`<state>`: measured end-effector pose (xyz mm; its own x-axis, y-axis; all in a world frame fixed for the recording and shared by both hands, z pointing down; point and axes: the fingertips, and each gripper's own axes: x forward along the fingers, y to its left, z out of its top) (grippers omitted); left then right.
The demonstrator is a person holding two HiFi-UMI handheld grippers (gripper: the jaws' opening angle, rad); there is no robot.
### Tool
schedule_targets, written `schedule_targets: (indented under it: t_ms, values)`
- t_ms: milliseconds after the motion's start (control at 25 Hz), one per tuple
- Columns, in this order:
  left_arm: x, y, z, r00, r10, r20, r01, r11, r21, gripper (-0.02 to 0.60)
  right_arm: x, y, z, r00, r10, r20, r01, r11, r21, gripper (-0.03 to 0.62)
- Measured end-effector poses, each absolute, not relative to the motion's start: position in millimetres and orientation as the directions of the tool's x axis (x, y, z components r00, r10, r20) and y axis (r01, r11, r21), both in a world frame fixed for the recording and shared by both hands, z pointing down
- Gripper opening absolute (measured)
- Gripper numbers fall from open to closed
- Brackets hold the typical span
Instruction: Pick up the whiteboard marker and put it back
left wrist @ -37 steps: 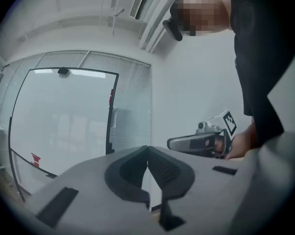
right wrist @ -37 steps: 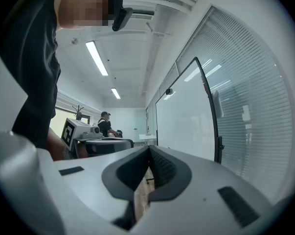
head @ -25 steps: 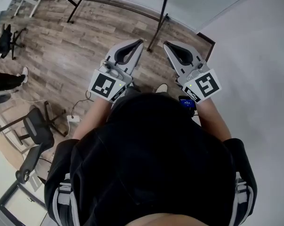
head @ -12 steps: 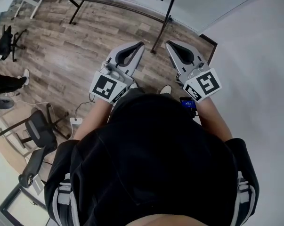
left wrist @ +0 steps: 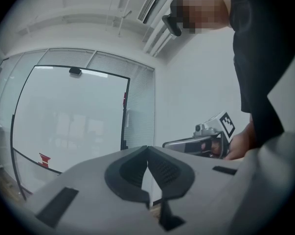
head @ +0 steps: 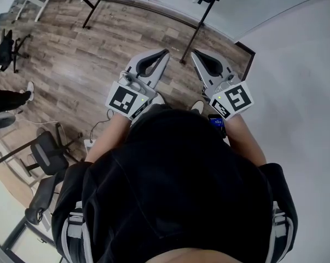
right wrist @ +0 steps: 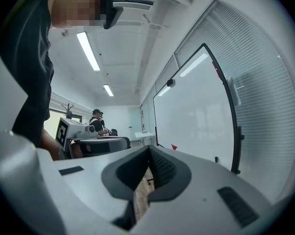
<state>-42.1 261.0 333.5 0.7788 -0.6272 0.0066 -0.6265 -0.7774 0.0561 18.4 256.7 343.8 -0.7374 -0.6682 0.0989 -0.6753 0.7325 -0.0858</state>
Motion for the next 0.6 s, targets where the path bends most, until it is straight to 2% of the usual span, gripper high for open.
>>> schedule_targets:
  t_ms: [320,600]
  values:
    - [-96,254,337,0.793,-0.609,0.005,-0.609,-0.792,0.055,0.005,-29,253,347,-0.708,-0.699,0.098,-0.706,0.703,-0.082,-0.006]
    - [-116,251,337,0.792,-0.611,-0.014,-0.609,-0.791,0.068,0.005,-40,253,347,-0.685,-0.720,0.109,-0.728,0.681,-0.077,-0.006]
